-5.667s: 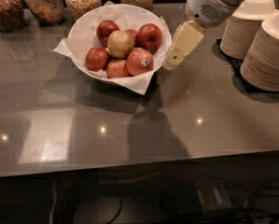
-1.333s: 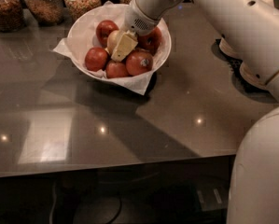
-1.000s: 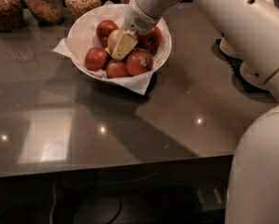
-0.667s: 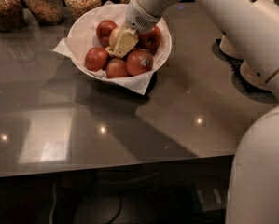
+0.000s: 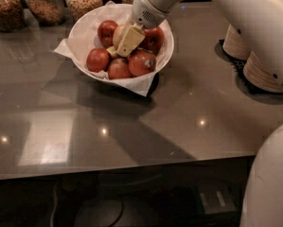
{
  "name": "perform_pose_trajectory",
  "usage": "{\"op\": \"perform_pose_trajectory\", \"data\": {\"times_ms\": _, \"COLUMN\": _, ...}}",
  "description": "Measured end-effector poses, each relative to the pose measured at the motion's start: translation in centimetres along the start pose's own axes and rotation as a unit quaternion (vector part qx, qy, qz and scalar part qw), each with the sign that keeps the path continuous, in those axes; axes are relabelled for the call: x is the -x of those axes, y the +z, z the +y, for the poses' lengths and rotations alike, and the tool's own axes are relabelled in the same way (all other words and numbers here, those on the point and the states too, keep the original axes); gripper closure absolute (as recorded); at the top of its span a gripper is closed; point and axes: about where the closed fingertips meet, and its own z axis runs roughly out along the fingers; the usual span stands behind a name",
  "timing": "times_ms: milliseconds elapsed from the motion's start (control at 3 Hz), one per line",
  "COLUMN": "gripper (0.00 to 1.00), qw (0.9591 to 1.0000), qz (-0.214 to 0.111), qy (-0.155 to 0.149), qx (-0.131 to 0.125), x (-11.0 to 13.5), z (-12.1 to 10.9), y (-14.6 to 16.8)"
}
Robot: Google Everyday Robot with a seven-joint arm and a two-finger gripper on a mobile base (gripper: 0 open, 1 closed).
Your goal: Pick apple from white bowl
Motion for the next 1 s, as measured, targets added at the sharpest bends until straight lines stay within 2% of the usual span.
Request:
{"op": "perform_pose_trajectory", "data": {"times_ms": 333, "gripper": 1.00, "qw": 0.9998, "qz": -0.013, "qy": -0.008, "qx": -0.015, "x": 0.4, "z": -0.1, "y": -2.2}}
{"op": "perform_pose_trajectory", "data": {"times_ms": 667, "gripper": 1.00, "qw": 0.9982, "qz": -0.037, "qy": -0.025, "qx": -0.040, "x": 0.9, "z": 0.3, "y": -6.3}}
{"op": "perform_pose_trajectory", "data": {"times_ms": 1000, "gripper": 1.00, "qw": 0.9939, "qz": -0.066, "qy": -0.046, "qx": -0.076, "x": 1.1, "z": 1.0, "y": -11.5}}
